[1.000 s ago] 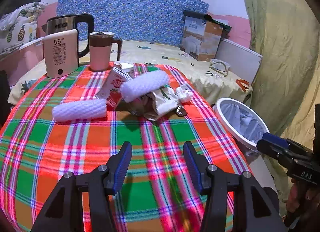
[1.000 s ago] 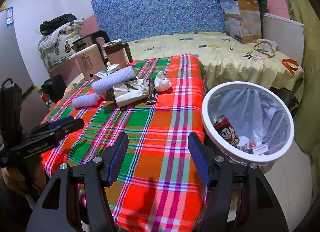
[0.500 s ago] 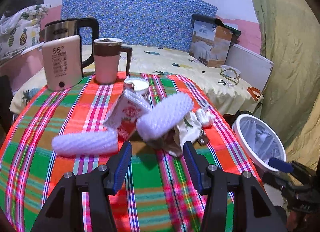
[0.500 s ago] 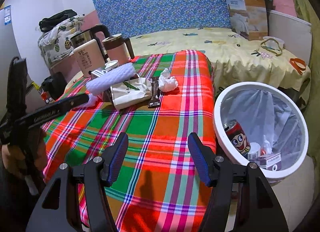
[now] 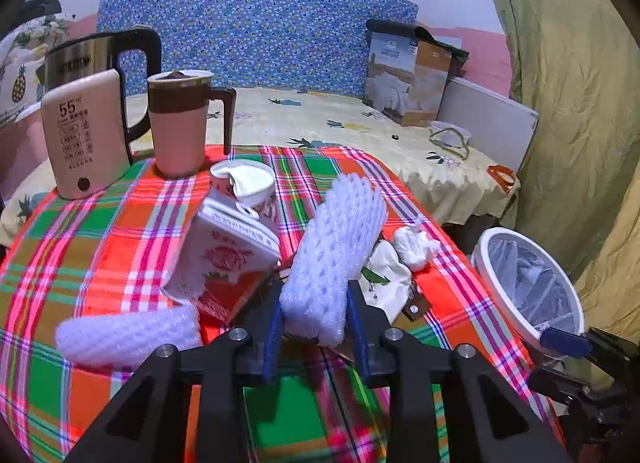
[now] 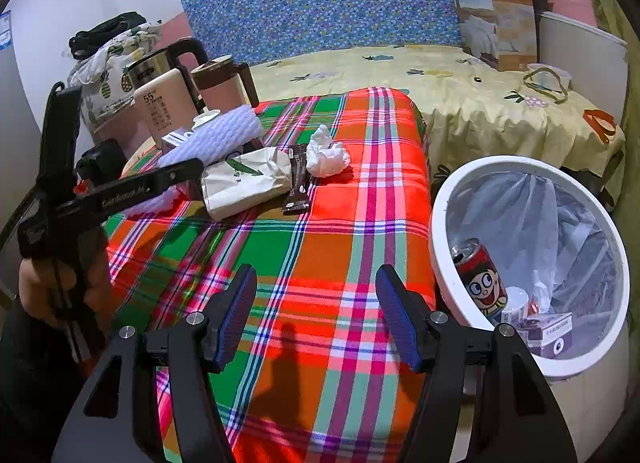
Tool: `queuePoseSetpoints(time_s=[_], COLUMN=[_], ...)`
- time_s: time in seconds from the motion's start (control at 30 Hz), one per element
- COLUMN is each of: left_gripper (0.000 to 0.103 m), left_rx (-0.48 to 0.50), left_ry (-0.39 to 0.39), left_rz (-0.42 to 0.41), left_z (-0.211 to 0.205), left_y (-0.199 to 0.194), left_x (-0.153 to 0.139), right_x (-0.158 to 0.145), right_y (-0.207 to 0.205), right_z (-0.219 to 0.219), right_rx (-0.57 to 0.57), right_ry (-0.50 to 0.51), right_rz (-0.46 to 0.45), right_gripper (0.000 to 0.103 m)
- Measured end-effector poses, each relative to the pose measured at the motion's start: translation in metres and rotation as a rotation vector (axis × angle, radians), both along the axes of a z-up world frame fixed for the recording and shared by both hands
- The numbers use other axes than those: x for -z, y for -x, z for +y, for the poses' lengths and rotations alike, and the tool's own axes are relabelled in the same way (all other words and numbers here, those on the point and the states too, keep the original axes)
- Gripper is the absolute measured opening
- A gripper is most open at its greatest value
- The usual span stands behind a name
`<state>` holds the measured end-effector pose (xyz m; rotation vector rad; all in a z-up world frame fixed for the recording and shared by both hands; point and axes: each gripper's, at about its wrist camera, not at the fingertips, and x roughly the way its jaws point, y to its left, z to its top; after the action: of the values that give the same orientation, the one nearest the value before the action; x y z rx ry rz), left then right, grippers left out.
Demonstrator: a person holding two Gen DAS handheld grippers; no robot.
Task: Collect trash
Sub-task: 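Grasp the white foam net with the left gripper and lift it, then grasp the red cartoon can with the right gripper while the left gripper holds the foam net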
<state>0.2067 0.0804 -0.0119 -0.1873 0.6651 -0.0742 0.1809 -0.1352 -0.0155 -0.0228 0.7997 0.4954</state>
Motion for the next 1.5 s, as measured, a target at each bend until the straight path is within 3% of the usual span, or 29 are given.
queuePoseSetpoints(time_s=[0.3,0.7,0.93,1.07,1.27,1.5], left_gripper=[0.024,0.024,0.024,0.024,0.024,0.025], left_rx=[-0.085,-0.152,-0.171,-0.181,-0.212,-0.25], left_ry=[0.059,0.1,0.11,0.112,0.107,0.107], left_rz=[-0.032,-0.083,-0.087,-0.094,-0.103,-0.118], left_z=[0.028,0.069,0.082,0.086,0.092,0.099], left_y=[0.033,0.063,0.069,0.074,0.084,0.095], left_x=[-0.001,-0.012,-0.013,-0.016,-0.022,-0.03], right_x=[0.0,-0.019,-0.006,0.005,0.006,0.005], right_y=[-0.005,-0.044,-0.097,-0.103,-0.078,-0.014], right_z=[0.027,0.078,0.091,0.098,0.1,0.117], right_rx=[-0.042,-0.157,-0.192,-0.271,-0.366,-0.516], right_ry=[0.031,0.046,-0.006,-0.01,-0.031,-0.044], right_rz=[-0.001,-0.096,0.014,0.063,0.106,0.135], right_gripper=[0.063,0.066,0.067,0.067,0.067,0.067])
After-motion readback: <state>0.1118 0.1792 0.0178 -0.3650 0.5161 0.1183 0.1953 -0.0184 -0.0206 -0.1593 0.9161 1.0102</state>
